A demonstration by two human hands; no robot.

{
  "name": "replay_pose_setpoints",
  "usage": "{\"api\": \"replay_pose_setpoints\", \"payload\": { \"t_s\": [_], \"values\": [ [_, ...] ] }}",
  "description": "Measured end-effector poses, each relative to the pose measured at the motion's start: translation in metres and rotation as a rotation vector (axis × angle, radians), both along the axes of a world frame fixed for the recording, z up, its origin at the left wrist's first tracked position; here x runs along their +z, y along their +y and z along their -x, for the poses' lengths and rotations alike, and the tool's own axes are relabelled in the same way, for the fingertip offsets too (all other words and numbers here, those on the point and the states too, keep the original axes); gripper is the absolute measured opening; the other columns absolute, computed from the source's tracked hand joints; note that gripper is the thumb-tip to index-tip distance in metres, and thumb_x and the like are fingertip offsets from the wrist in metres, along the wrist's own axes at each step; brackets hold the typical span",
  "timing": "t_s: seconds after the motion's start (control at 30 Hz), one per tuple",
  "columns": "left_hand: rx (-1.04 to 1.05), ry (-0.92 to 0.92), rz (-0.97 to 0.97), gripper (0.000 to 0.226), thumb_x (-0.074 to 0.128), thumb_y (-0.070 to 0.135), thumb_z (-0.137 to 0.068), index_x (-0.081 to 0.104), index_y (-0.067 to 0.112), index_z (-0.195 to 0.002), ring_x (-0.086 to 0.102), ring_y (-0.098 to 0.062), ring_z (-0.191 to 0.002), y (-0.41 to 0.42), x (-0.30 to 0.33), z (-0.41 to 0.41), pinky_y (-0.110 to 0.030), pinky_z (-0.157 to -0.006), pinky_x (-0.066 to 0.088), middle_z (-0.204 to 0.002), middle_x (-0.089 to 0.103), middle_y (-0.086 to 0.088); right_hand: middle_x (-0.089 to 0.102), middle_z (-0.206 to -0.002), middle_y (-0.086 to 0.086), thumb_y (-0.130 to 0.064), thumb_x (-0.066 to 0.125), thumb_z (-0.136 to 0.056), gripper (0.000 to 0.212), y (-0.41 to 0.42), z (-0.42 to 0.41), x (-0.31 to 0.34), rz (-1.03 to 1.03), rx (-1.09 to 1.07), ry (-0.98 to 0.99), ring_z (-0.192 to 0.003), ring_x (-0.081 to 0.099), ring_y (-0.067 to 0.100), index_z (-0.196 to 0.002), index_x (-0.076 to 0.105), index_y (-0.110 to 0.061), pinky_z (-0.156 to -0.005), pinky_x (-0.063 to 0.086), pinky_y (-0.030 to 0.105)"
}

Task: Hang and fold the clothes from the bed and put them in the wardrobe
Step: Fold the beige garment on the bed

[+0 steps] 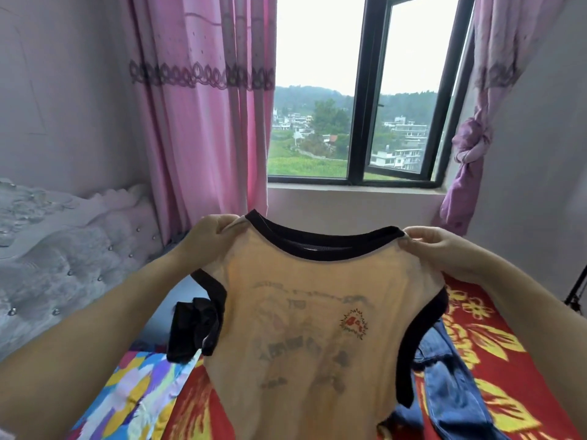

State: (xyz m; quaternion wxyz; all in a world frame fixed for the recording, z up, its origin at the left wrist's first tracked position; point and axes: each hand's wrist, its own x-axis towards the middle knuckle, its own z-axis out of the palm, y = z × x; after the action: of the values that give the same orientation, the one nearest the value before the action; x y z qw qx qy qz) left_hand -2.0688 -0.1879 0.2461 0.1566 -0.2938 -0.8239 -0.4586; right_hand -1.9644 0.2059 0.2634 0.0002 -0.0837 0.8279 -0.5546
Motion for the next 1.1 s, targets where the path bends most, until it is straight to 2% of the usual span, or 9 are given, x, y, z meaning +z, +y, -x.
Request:
{"api": "replay_pose_setpoints", "payload": {
  "t_s": [0.1,0.2,0.3,0.37,0.5,0.73,0.9,1.0,1.1],
  "values": [
    [0.025,0.049,0.08,0.055,0.052,0.057,-0.085,0.038,0.014,-0.053,0.028,-0.007,-0.044,-0.007,0.007,0.003,-0.013,-0.045,0.027,-0.047,0.03,0.009,0.065,-0.088,0.009,-0.029,0.059,-0.09,0.024,-0.003,0.006,-0.01,0.102,-0.073,0.061,-0.074,0.061,0.014,-0.099,0.068,-0.008,-0.062,0.053,0.021],
    [-0.068,-0.176,0.074,0.058,0.057,0.066,-0.082,0.043,0.021,-0.048,0.031,-0.006,-0.039,-0.02,0.014,0.009,-0.012,-0.043,0.031,-0.044,0.036,0.011,0.07,-0.085,0.008,-0.036,0.07,-0.079,0.035,0.009,0.011,-0.003,0.129,0.055,-0.161,-0.071,0.065,0.015,-0.098,0.071,-0.006,-0.058,0.054,0.024],
    [-0.093,-0.503,0.155,0.055,0.06,0.069,-0.079,0.074,0.017,-0.076,0.057,-0.01,-0.053,-0.029,0.005,0.013,-0.02,-0.052,0.048,-0.061,0.065,0.002,0.074,-0.088,0.008,-0.04,0.074,-0.075,0.039,0.009,0.023,-0.009,-0.046,-0.092,-0.276,-0.071,0.068,0.013,-0.098,0.075,-0.008,-0.06,0.055,0.024],
    [-0.006,-0.565,0.155,0.048,0.06,0.061,-0.083,0.076,0.016,-0.092,0.066,-0.015,-0.07,-0.02,-0.009,0.017,-0.026,-0.065,0.054,-0.082,0.074,-0.006,0.075,-0.082,0.006,-0.034,0.073,-0.082,0.026,-0.004,0.038,-0.019,-0.096,-0.302,-0.212,-0.066,0.068,0.013,-0.092,0.076,-0.01,-0.061,0.056,0.024],
    [0.133,-0.565,-0.189,0.031,0.052,0.026,-0.098,0.074,0.011,-0.082,0.066,-0.018,-0.073,0.034,-0.016,0.008,-0.026,-0.068,0.052,-0.083,0.073,-0.009,0.073,-0.082,0.011,-0.026,0.061,-0.093,0.023,-0.052,0.059,-0.024,-0.032,-0.437,-0.078,-0.072,0.066,0.023,-0.082,0.074,-0.009,-0.073,0.055,0.037],
    [-0.134,-0.433,-0.283,0.024,0.041,0.016,-0.101,0.063,0.006,-0.1,0.063,-0.018,-0.083,0.121,0.002,-0.042,-0.031,-0.074,0.052,-0.088,0.065,-0.009,0.071,-0.08,0.008,-0.034,0.06,-0.094,0.03,-0.14,0.046,0.004,0.134,-0.16,0.088,-0.071,0.062,0.017,-0.085,0.073,-0.009,-0.068,0.051,0.034],
    [-0.363,-0.786,-0.456,0.032,0.03,0.018,-0.102,0.057,0.003,-0.109,0.068,-0.023,-0.062,0.118,0.014,-0.051,-0.034,-0.063,0.059,-0.077,0.066,-0.014,0.068,-0.084,0.011,-0.046,0.052,-0.094,0.045,-0.141,0.027,0.024,-0.254,-0.037,0.167,-0.073,0.057,0.011,-0.094,0.066,-0.004,-0.07,0.047,0.028],
    [-0.634,-0.961,-0.558,0.034,0.028,0.007,-0.093,0.058,-0.003,-0.107,0.071,-0.03,-0.083,0.105,0.017,-0.05,-0.038,-0.076,0.059,-0.095,0.071,-0.02,0.052,-0.079,0.001,-0.034,0.063,-0.091,0.037,-0.13,0.019,0.028,-0.406,0.15,0.136,-0.072,0.048,0.01,-0.101,0.056,0.002,-0.067,0.04,0.027],
    [-0.711,-0.938,-0.449,0.037,0.034,-0.002,-0.085,0.053,-0.008,-0.116,0.068,-0.027,-0.102,0.095,0.019,-0.049,-0.037,-0.081,0.057,-0.112,0.068,-0.018,0.049,-0.079,-0.003,-0.011,0.062,-0.088,0.016,-0.123,0.017,0.028,-0.591,0.234,0.206,-0.07,0.044,0.006,-0.098,0.05,-0.003,-0.068,0.041,0.029]
  ]
}}
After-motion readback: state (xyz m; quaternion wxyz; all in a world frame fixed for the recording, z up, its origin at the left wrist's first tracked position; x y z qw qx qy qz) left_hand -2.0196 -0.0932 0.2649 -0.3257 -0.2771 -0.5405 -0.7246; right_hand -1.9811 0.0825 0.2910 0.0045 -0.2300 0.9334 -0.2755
